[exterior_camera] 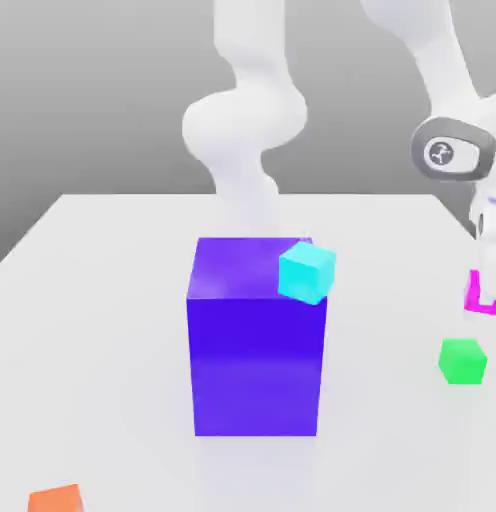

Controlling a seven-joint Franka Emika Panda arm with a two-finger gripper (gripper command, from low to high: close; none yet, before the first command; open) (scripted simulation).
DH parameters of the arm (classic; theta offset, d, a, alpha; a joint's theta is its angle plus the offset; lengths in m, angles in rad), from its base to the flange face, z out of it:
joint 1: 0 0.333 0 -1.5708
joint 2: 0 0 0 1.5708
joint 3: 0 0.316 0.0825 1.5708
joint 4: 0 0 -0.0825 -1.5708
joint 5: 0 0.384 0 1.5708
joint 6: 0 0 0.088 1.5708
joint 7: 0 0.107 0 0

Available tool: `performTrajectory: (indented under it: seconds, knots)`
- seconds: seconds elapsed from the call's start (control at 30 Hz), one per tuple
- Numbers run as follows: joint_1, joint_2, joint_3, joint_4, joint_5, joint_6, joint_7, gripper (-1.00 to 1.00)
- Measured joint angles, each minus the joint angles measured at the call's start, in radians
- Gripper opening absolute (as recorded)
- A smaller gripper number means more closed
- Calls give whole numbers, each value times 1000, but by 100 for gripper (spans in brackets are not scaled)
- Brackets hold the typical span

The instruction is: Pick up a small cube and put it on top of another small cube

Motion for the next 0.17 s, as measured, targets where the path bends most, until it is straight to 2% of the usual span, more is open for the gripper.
performTrajectory:
  seconds: [0.03, 0.07, 0.17]
  knots:
    - [5, 34, -11, 1, -12, 32, 9, -100]
    - [8, 63, -19, 2, -22, 59, 17, 100]
    - [8, 63, -19, 2, -22, 59, 17, 100]
